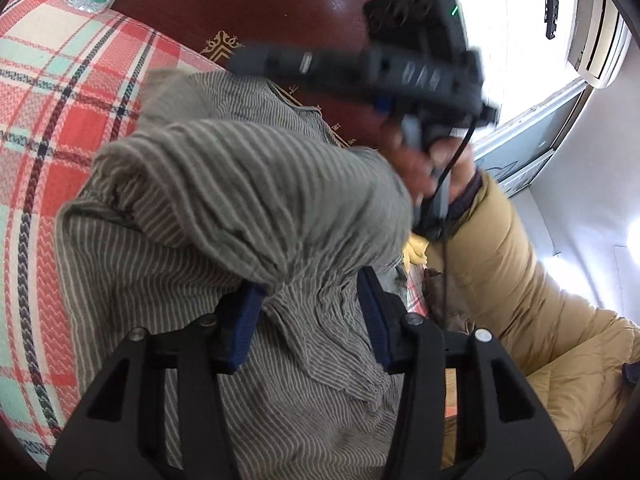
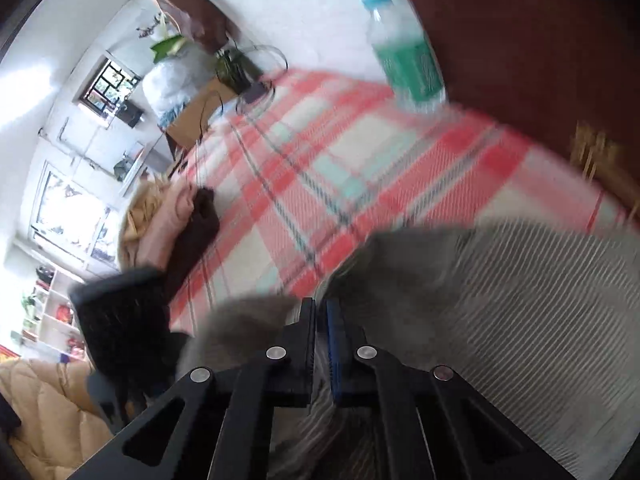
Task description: Fold clothes
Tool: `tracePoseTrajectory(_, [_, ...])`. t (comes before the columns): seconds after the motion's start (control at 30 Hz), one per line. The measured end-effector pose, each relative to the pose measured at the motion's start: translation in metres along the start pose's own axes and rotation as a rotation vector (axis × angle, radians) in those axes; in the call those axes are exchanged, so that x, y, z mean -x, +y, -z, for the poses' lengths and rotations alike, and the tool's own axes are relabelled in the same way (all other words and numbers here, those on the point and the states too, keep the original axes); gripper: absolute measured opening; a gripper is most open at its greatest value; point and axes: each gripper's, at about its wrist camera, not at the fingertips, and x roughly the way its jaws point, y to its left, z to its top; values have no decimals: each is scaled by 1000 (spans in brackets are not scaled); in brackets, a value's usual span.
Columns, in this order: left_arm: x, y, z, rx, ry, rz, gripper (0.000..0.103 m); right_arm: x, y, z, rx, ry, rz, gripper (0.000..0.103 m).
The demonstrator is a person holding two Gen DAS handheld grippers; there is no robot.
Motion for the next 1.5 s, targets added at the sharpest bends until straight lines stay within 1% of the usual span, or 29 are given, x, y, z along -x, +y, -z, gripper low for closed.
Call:
tracePoseTrajectory(0.13, [-2,0,0,11,18,-17,50,7,5,-20,23,-4,18,5])
tracePoseTrajectory(0.17, [-3,1,1,16,23,-21,50,9,6,-25,29,-4,23,10])
tracePoseTrajectory(0.23, [0,0,5,18,24,-21,50,12,9,-35,40,-6,32,25])
tracePoseTrajectory(0.27, [1,0,6,18,24,-20,50,14,10,-40,46,-7,37,43])
tracePoseTrajectory(0.3, [2,-1,8,16,22,-15,51,16,12,-45,52,-8,41,46])
tracePoseTrajectory(0.37, [4,-4,9,5,13,-21,60,15,0,-33,20,19,48,46])
tracePoseTrajectory(0.43, [4,-7,10,-4,10,-21,61,8,-13,-18,-21,54,37,47])
tracePoseTrajectory(0.53, [-1,-8,8,-4,15,-42,61,-13,-19,-7,-13,121,20,47])
tracePoseTrajectory(0.57, [-3,-7,7,-1,16,-47,61,-22,-17,-5,3,144,20,43])
tracePoseTrajectory(0.6, [-3,-7,7,3,16,-51,61,-30,-14,-4,26,163,21,30])
tracePoseTrajectory(0.63, [-3,-8,7,2,15,-50,61,-37,-10,-3,55,181,15,20])
tracePoseTrajectory(0.67, [-1,-10,8,-2,13,-45,61,-35,-6,-6,75,171,16,10])
tracePoseTrajectory(0.77, [1,-12,11,-15,12,-23,61,-21,7,-23,123,107,31,8])
tracePoseTrajectory(0.8, [0,-12,11,-19,12,-21,61,-16,12,-29,139,85,36,5])
tracePoseTrajectory(0.9, [-2,-13,8,-15,17,-13,61,-1,25,-46,186,21,50,5])
tracePoseTrajectory(0.97, [-5,-13,4,-5,18,-9,61,9,30,-63,184,-33,45,5])
tracePoseTrajectory(1.07, [-7,-7,-1,22,11,-28,61,5,29,-81,168,-64,70,5])
tracePoseTrajectory(1.1, [-8,-4,-1,38,13,-28,61,-1,27,-82,150,-56,70,6])
tracePoseTrajectory(1.13, [-9,-1,-1,54,14,-28,61,-7,24,-80,137,-44,96,10])
tracePoseTrajectory(1.17, [-10,3,-1,70,17,-28,61,-11,21,-75,132,-40,128,21])
tracePoseTrajectory(1.2, [-11,6,0,85,21,-31,61,-13,17,-68,128,-40,157,29])
tracePoseTrajectory(1.23, [-11,9,2,102,27,-30,61,-8,11,-58,98,-51,163,34])
tracePoseTrajectory(1.27, [-10,10,3,110,25,-24,61,1,3,-46,56,-67,158,41])
tracePoseTrajectory(1.33, [-5,12,5,121,10,4,61,20,-10,-18,-12,-99,137,43])
tracePoseTrajectory(1.37, [-1,13,5,131,0,17,61,31,-13,4,-31,-119,124,48])
tracePoseTrajectory(1.4, [1,13,5,132,-5,25,61,44,-15,27,-51,-138,115,50])
tracePoseTrajectory(1.5, [4,14,7,144,-9,35,61,46,-8,75,-85,-139,124,50])
